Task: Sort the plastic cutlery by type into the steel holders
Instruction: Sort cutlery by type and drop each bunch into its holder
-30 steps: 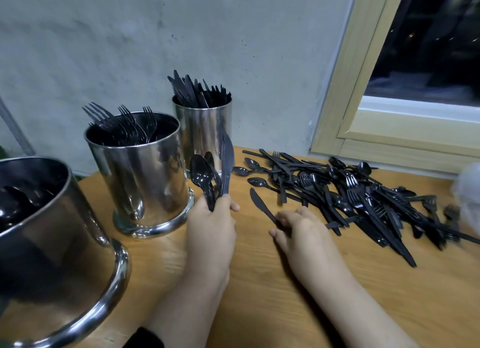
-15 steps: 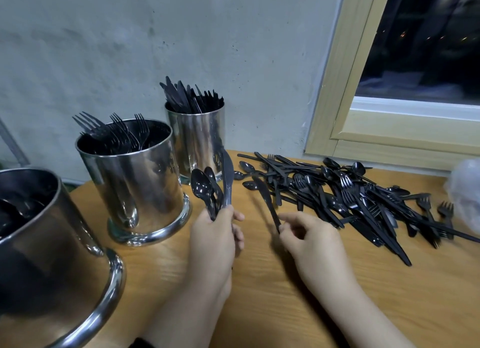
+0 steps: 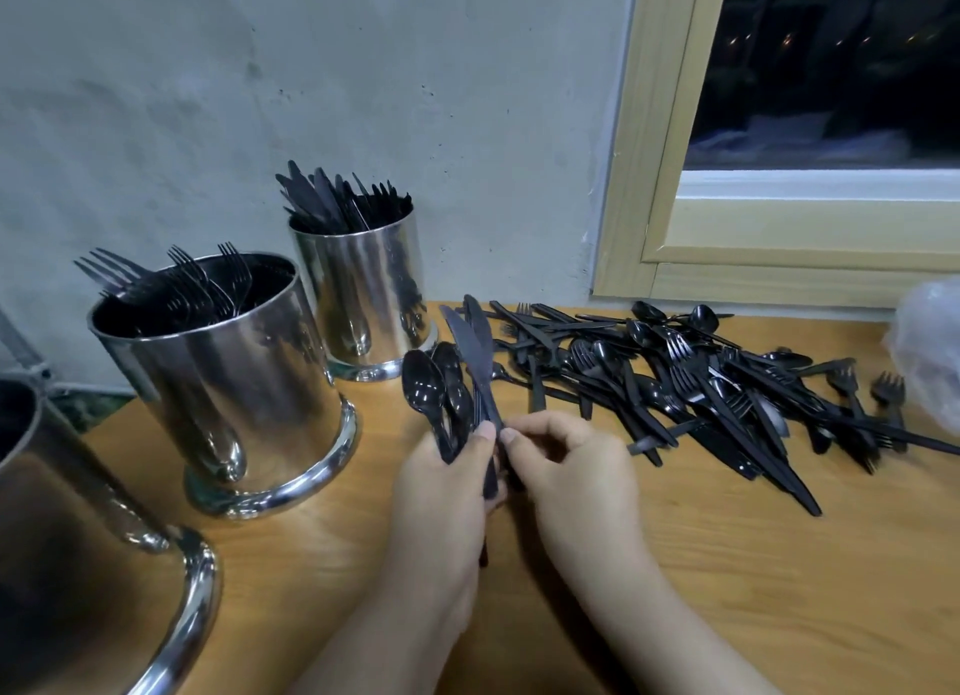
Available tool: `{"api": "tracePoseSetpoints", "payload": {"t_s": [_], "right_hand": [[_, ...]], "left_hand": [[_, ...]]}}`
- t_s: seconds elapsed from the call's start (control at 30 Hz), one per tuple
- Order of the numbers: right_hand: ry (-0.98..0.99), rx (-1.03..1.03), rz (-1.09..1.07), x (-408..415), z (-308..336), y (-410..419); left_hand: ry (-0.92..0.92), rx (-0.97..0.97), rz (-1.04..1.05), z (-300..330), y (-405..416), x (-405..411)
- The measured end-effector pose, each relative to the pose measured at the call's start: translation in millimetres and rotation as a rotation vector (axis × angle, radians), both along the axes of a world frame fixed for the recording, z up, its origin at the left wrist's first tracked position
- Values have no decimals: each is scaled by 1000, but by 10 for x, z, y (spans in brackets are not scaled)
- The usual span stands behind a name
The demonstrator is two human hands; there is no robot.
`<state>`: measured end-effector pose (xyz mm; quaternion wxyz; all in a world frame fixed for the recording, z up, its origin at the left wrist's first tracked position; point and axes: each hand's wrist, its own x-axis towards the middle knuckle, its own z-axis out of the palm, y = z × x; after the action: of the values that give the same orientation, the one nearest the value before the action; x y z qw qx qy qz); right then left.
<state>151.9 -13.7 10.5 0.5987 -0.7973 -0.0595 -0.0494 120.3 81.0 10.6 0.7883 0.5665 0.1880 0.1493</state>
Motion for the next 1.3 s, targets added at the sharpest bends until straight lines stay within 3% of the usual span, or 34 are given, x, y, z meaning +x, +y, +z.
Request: {"api": "tracePoseSetpoints", "payload": {"t_s": [0.2,0.3,0.5,0.63,0.83,1.13,1.3], "right_hand": [[-200,-169,56,46,-25,-41],[-281,-238,-30,157,-19,-125],[-121,-555,-24,408,58,-176],[-105,-629,-22,485,75,-34],[-24,-400,-61,510,54,-114],[-52,-126,-67,17,45,-485],[37,215,-34,-243,68,-528]], "left_hand": [[5,57,4,-11,9,19],[31,158,64,-23,26,24],[42,134,103,23,21,-1],[67,162,91,21,31,3],[78,138,58,25,65,-6],[35,7,83,38,84,-18],[44,-9,36,45,30,-36]]}}
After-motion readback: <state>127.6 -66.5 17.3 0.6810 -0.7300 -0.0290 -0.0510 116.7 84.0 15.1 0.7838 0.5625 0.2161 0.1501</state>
